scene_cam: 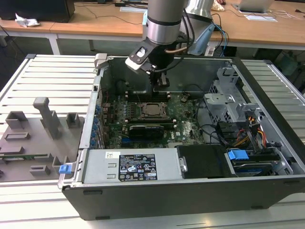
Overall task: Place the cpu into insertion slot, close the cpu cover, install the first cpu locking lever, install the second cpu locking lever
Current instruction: 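Install the first cpu locking lever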
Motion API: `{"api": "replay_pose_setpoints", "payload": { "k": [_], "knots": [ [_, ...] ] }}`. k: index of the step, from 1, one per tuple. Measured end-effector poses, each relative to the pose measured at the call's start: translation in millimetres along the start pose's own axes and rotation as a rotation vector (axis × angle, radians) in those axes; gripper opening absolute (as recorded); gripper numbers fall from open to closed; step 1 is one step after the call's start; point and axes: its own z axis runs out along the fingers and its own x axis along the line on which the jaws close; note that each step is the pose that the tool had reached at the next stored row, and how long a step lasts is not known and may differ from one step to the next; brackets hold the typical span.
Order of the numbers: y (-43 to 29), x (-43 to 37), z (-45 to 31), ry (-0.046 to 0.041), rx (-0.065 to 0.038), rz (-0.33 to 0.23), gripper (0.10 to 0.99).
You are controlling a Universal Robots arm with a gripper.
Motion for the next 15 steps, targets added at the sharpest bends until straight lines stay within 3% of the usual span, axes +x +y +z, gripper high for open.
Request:
{"api": "replay_pose_setpoints", "payload": {
  "k": [1,2,8,9,15],
  "knots": [
    [0.0,0.0,0.0,-0.0009,0.002,-0.071,0.106],
    [0.0,0.0,0.0,-0.0011,0.002,-0.093,0.106],
    [0.0,0.0,0.0,-0.002,0.004,-0.172,0.106],
    [0.0,0.0,0.0,-0.0025,0.005,-0.209,0.106],
    [0.0,0.0,0.0,-0.0038,0.008,-0.313,0.106]
  ]
}}
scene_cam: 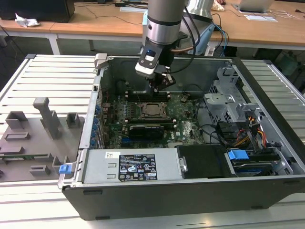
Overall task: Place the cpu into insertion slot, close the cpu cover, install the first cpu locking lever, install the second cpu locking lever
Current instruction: 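Install the first cpu locking lever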
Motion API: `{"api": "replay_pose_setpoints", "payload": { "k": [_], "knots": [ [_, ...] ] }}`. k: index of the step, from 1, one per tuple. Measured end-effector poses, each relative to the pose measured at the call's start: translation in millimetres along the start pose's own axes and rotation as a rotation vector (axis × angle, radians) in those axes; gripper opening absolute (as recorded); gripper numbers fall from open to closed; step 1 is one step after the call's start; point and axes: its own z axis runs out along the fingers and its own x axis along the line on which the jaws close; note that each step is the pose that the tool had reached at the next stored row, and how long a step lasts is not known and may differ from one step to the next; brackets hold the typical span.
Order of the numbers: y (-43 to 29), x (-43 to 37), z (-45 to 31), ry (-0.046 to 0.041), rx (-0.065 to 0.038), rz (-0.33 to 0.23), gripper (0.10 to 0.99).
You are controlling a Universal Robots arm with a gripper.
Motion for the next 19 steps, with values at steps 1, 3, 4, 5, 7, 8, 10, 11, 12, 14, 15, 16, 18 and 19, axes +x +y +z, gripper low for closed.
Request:
{"api": "replay_pose_setpoints", "payload": {
  "k": [1,3,4,5,7,8,10,11,12,14,15,16,18,19],
  "knots": [
    [0.0,0.0,0.0,-0.0002,0.0,-0.017,0.106],
    [0.0,0.0,0.0,-0.0007,0.001,-0.047,0.106],
    [0.0,0.0,0.0,-0.001,0.002,-0.062,0.106],
    [0.0,0.0,0.0,-0.0014,0.002,-0.089,0.106],
    [0.0,0.0,0.0,-0.002,0.004,-0.136,0.106],
    [0.0,0.0,0.0,-0.0022,0.004,-0.149,0.106],
    [0.0,0.0,0.0,-0.0028,0.005,-0.188,0.106],
    [0.0,0.0,0.0,-0.0033,0.006,-0.21,0.106],
    [0.0,0.0,0.0,-0.0037,0.006,-0.228,0.106],
    [0.0,0.0,0.0,-0.0047,0.008,-0.267,0.106],
    [0.0,0.0,0.0,-0.0053,0.008,-0.29,0.106],
    [0.0,0.0,0.0,-0.0058,0.009,-0.302,0.106],
    [0.0,0.0,0.0,-0.007,0.01,-0.336,0.106],
    [0.0,0.0,0.0,-0.0074,0.01,-0.346,0.106]
  ]
}}
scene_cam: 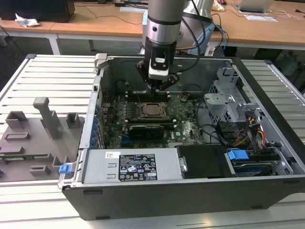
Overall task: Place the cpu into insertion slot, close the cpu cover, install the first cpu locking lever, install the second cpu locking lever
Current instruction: 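Install the first cpu locking lever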
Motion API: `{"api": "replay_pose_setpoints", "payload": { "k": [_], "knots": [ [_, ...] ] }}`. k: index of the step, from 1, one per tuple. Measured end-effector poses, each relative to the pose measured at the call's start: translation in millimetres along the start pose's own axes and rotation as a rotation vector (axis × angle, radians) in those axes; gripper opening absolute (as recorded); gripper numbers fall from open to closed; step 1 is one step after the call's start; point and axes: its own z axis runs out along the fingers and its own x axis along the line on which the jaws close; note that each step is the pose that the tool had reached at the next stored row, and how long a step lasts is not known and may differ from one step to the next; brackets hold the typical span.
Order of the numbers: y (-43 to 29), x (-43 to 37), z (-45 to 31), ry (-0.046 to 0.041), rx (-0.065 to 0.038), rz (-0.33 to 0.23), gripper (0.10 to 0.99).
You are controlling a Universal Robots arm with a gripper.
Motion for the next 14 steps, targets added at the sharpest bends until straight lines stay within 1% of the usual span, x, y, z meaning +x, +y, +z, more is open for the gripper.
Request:
{"api": "replay_pose_setpoints", "payload": {
  "k": [6,9,14],
  "knots": [
    [0.0,0.0,0.0,-0.0041,0.006,-0.108,0.106],
    [-0.2,0.2,0.1,-0.0059,0.008,-0.142,0.106],
    [-0.3,0.5,0.2,-0.0071,0.01,-0.177,0.106]
  ]
}}
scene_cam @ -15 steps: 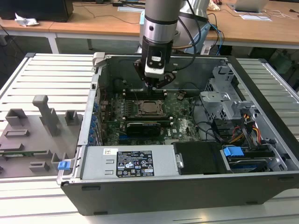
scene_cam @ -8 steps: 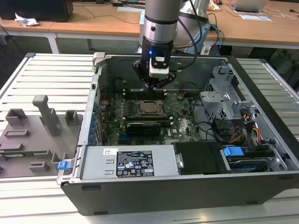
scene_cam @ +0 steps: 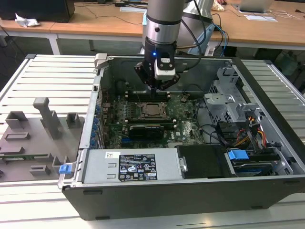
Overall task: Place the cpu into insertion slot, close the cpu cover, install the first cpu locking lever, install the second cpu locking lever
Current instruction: 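Install the first cpu locking lever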
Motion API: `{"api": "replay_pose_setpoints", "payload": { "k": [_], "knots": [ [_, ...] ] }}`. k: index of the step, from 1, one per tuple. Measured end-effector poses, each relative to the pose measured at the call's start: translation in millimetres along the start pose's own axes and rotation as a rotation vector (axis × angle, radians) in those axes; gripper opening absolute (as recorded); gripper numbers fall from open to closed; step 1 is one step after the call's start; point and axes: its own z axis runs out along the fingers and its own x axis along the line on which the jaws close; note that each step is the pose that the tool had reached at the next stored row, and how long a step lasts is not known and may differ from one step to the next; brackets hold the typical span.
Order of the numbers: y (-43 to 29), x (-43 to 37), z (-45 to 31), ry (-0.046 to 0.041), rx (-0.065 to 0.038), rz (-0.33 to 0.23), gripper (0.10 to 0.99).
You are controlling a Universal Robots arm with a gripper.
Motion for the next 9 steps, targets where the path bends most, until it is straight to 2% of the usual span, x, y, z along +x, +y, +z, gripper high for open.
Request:
{"api": "replay_pose_setpoints", "payload": {
  "k": [5,8,9],
  "knots": [
    [0.1,0.1,0.1,-0.0014,0.001,-0.065,0.106],
    [0.2,0.1,0.3,-0.0036,0.003,-0.163,0.106],
    [0.1,0.1,0.3,-0.0039,0.003,-0.179,0.106]
  ]
}}
